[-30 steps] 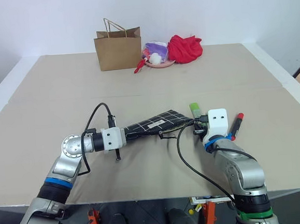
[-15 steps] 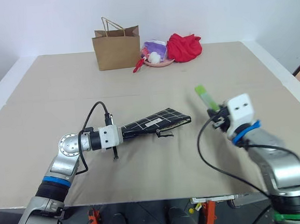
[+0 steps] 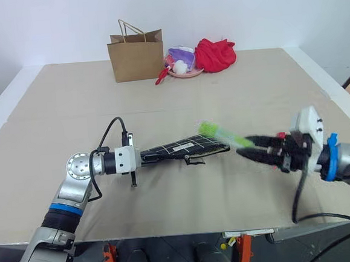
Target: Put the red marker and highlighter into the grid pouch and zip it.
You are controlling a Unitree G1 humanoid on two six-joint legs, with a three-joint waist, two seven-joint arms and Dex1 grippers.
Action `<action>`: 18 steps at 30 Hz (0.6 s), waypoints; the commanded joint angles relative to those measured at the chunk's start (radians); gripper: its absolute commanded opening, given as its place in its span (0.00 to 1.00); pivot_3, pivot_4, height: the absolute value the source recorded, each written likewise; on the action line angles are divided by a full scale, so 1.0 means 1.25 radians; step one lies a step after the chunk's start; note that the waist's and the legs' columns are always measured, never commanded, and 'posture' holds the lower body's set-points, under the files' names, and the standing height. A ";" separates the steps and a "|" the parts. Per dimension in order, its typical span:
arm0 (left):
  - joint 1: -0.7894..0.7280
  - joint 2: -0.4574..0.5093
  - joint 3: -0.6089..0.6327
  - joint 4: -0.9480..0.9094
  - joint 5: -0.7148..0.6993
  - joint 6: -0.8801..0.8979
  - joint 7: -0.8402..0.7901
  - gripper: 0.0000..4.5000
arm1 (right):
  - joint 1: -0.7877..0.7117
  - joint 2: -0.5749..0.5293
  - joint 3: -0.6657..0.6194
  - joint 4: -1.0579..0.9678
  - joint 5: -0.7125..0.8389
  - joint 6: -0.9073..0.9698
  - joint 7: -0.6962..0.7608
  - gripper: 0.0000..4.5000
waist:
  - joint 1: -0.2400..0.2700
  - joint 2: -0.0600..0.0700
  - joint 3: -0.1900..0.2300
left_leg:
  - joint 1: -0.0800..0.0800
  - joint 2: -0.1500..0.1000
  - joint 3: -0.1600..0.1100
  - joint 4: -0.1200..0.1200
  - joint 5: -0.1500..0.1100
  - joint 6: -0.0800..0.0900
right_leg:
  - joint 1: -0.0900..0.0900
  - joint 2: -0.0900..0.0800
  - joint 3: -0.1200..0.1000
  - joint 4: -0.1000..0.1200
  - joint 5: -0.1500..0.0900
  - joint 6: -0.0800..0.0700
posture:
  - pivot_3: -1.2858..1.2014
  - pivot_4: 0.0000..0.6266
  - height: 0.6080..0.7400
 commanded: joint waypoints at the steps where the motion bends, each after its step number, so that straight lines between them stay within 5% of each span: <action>1: 0.000 0.004 0.013 -0.034 -0.018 -0.018 -0.009 0.00 | 0.019 -0.040 -0.024 -0.016 0.022 -0.008 0.062 0.23 | 0.000 0.000 0.000 | 0.000 0.000 0.000 0.000 0.000 0.000 | 0.000 0.000 0.000 0.000 0.000 0.000 | 0.52 0.24 1.00; 18: 0.037 -0.009 0.008 -0.104 -0.013 -0.017 0.007 0.00 | 0.081 -0.076 -0.019 0.022 0.032 0.032 0.114 0.23 | 0.004 0.000 0.000 | 0.000 0.000 0.000 0.001 0.000 0.000 | 0.000 0.000 0.000 0.000 0.000 0.000 | 0.52 0.24 1.00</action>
